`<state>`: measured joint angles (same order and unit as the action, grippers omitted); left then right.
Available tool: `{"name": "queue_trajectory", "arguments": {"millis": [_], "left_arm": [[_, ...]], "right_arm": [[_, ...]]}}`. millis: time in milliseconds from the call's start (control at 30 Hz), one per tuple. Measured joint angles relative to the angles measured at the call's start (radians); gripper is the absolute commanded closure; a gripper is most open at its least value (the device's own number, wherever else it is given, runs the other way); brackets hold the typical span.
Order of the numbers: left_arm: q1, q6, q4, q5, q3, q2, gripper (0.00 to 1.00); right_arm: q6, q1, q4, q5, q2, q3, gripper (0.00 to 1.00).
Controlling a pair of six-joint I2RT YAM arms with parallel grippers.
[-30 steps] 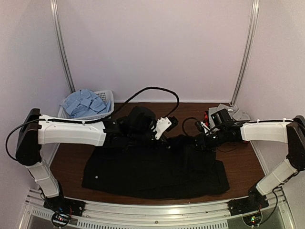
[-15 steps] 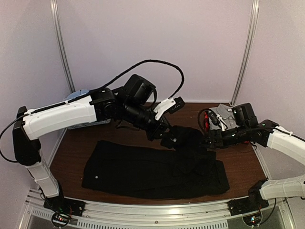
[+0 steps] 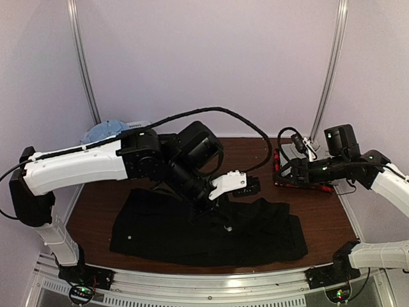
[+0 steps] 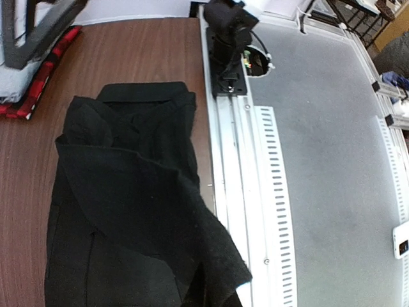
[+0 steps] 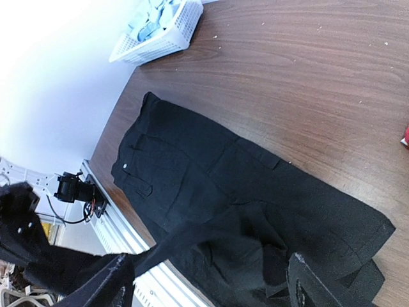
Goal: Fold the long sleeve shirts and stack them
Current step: Place the rectangle-folded shirt in the left sleeve.
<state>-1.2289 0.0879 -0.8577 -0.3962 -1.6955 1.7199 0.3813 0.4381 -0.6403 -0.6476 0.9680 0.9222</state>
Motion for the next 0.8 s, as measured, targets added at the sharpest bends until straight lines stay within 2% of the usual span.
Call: {"name": "queue_trajectory", "arguments": {"millis": [300, 467, 667, 800], "left_arm": [[-0.160, 0.091, -0.099, -0.004, -0.155, -0.002, 1.00], [-0.194, 0.133, -0.159, -0.005, -0.207, 0.004, 1.00], [-0.155, 0.135, -0.161, -0.027, -0.210, 0.008, 1.00], [-0.037, 0.130, -0.124, -0.083, -0.181, 0.008, 1.00]], "right_arm": [[-0.011, -0.061, -0.025, 0.061, 0.076, 0.028, 0.17], [-0.012, -0.066, -0.021, 0.064, 0.105, 0.010, 0.17], [-0.012, -0.069, -0.014, 0.064, 0.114, -0.019, 0.18], [-0.013, -0.070, -0.005, 0.066, 0.120, -0.019, 0.18]]}}
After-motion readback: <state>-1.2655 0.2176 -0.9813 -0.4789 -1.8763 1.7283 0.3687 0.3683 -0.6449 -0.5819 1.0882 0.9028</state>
